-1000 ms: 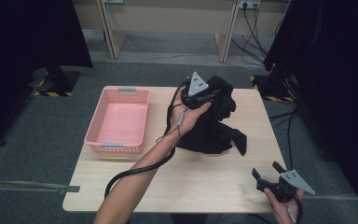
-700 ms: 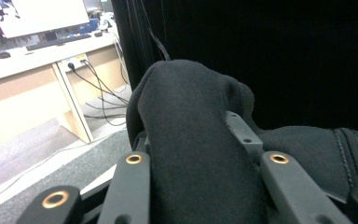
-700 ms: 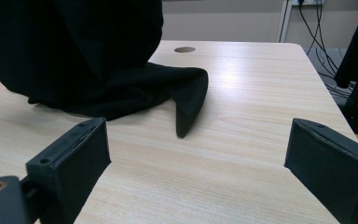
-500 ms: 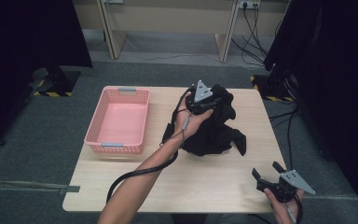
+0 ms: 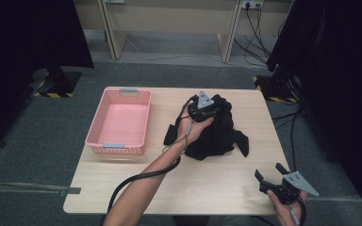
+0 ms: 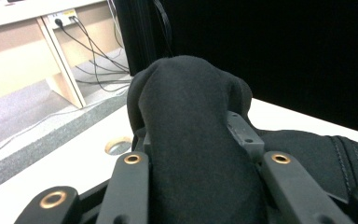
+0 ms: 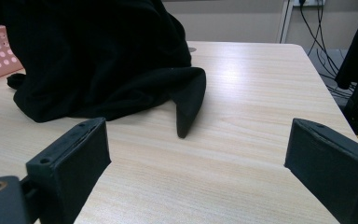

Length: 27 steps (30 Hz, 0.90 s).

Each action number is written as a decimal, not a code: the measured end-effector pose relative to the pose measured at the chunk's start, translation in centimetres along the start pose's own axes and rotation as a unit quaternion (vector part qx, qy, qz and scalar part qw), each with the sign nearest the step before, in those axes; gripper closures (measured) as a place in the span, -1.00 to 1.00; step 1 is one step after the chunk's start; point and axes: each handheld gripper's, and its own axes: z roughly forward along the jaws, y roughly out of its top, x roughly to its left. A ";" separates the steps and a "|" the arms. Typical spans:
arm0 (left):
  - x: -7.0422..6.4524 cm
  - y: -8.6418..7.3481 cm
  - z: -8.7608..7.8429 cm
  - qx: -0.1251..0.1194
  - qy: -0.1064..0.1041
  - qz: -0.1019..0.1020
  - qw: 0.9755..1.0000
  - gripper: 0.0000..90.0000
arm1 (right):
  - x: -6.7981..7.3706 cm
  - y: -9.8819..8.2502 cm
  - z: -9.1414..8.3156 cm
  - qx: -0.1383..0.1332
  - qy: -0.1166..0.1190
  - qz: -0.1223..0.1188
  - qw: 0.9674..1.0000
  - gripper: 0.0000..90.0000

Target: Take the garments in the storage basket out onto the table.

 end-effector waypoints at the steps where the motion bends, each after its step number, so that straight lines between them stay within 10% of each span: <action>1: 0.0 -0.2 0.1 0.003 -0.001 -0.001 1.000 0.46 | 0.0 0.0 0.0 0.000 0.000 0.000 1.000 -0.86; 27: -0.9 -5.1 3.4 0.065 -0.002 -0.016 0.998 0.41 | 0.1 0.0 0.0 -0.002 0.002 -0.005 1.000 -0.86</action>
